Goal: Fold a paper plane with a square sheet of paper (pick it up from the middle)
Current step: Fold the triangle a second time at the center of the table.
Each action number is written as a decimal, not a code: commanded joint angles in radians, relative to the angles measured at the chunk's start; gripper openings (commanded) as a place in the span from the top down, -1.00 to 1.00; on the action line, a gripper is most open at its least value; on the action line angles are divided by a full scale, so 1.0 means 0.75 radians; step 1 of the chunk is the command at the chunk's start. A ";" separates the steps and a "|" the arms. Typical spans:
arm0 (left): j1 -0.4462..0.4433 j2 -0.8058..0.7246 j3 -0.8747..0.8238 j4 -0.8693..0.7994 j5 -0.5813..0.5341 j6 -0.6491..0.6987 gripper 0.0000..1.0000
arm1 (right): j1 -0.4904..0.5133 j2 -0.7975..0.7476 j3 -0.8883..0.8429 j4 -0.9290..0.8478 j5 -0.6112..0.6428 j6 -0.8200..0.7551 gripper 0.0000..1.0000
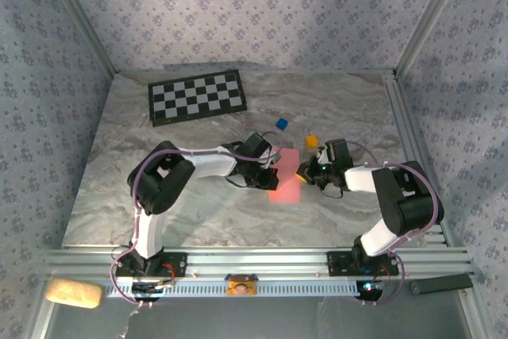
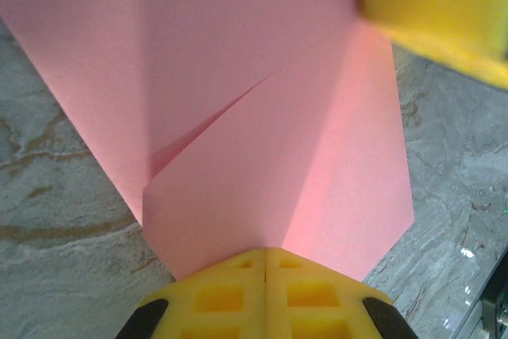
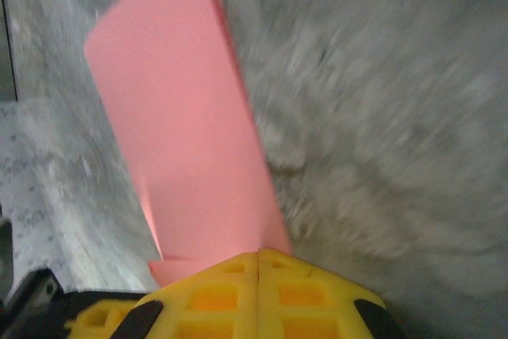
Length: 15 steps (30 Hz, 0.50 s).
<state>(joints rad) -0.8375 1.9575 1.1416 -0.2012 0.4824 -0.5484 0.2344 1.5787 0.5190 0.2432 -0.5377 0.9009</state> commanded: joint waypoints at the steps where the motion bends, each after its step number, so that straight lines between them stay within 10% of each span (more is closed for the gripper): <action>1: -0.003 0.007 -0.087 -0.129 -0.049 -0.041 1.00 | -0.060 0.007 0.025 -0.046 0.072 0.030 0.92; 15: 0.024 -0.176 0.074 -0.183 -0.124 -0.017 0.78 | 0.081 -0.577 -0.053 -0.469 0.214 -0.049 0.65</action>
<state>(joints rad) -0.8394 1.8435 1.1366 -0.2966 0.3977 -0.6029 0.2840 1.1858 0.5167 0.0460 -0.4339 0.8772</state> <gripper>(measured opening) 0.106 0.172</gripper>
